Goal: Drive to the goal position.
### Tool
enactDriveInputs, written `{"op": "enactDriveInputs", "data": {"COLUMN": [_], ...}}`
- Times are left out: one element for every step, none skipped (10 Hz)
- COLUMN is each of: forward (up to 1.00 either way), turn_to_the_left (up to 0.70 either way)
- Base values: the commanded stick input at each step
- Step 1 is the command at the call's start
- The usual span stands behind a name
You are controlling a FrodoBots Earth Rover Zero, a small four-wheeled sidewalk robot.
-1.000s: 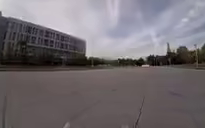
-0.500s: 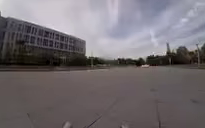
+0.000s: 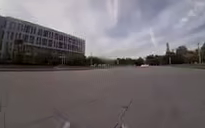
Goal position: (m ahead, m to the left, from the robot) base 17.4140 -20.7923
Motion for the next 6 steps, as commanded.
{"op": "enactDriveInputs", "data": {"forward": [1.00,1.00,1.00,1.00,1.00,1.00], "turn_to_the_left": [0.00,0.00,0.00,0.00,0.00,0.00]}}
